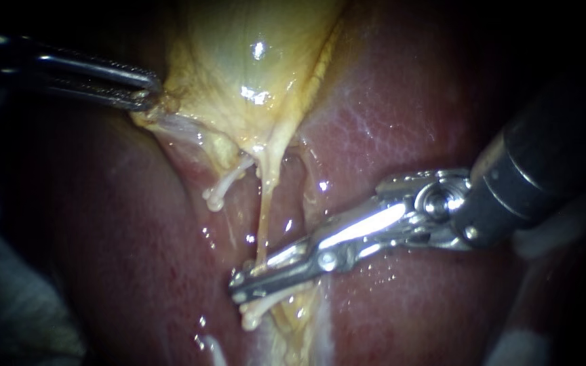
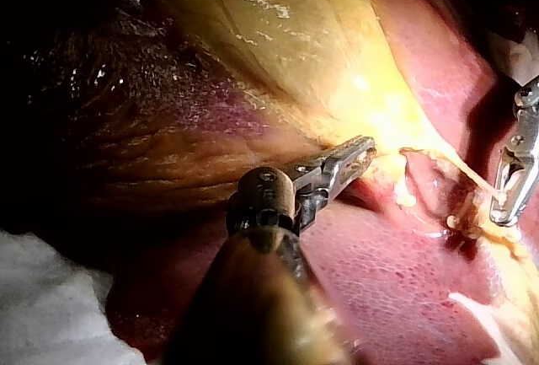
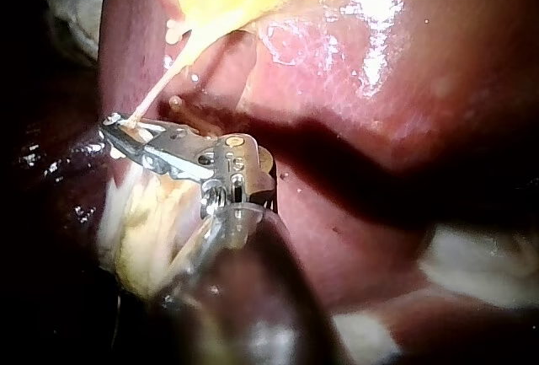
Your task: Going back second clip right tube
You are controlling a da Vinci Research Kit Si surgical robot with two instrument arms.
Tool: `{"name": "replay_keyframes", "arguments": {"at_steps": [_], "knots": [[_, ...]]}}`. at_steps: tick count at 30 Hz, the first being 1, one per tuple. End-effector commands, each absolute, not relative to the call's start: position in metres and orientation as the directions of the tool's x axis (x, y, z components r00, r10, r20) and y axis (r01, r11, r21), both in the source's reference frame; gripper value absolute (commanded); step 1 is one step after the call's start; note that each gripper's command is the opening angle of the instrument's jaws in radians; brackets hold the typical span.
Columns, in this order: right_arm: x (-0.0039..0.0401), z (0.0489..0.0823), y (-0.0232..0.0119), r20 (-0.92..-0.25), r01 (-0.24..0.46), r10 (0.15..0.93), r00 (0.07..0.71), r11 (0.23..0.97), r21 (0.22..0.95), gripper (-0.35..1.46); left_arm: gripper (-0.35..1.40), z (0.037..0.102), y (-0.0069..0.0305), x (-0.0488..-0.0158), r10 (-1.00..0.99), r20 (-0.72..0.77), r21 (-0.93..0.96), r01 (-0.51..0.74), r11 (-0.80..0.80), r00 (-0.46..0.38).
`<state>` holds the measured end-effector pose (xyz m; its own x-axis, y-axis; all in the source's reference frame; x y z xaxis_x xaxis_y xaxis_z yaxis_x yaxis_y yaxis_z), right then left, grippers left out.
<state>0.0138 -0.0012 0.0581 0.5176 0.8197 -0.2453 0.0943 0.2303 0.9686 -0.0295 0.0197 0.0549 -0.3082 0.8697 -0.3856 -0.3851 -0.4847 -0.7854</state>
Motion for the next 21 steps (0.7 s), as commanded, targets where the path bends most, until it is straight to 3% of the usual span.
{"name": "replay_keyframes", "arguments": {"at_steps": [1, 3, 6, 9, 15, 21], "knots": [[0.0138, 0.0582, -0.0012, -0.246, 0.094, 0.82, 0.517, 0.231, 0.968, -0.35, -0.35, 0.0548, 0.0197, -0.0295, 0.869, -0.386, -0.786, -0.384, -0.485, -0.309], [0.0139, 0.0582, -0.0012, -0.251, 0.095, 0.817, 0.519, 0.237, 0.967, -0.33, -0.35, 0.0548, 0.0197, -0.0294, 0.869, -0.386, -0.786, -0.383, -0.485, -0.309], [0.0143, 0.0585, -0.0013, -0.309, 0.124, 0.799, 0.516, 0.287, 0.95, 0.13, -0.35, 0.0548, 0.0197, -0.0294, 0.869, -0.386, -0.786, -0.383, -0.485, -0.309], [0.0149, 0.0594, -0.0017, -0.323, 0.128, 0.794, 0.515, 0.301, 0.945, 0.37, -0.35, 0.0547, 0.0197, -0.0294, 0.869, -0.386, -0.786, -0.383, -0.485, -0.309], [0.0156, 0.062, -0.0025, -0.381, 0.107, 0.79, 0.48, 0.379, 0.919, 0.47, -0.35, 0.0547, 0.0197, -0.0294, 0.869, -0.386, -0.786, -0.383, -0.485, -0.309], [0.015, 0.0642, -0.0008, -0.433, 0.041, 0.8, 0.415, 0.459, 0.888, 0.49, -0.35, 0.0547, 0.0197, -0.0294, 0.869, -0.386, -0.786, -0.383, -0.485, -0.309]]}}
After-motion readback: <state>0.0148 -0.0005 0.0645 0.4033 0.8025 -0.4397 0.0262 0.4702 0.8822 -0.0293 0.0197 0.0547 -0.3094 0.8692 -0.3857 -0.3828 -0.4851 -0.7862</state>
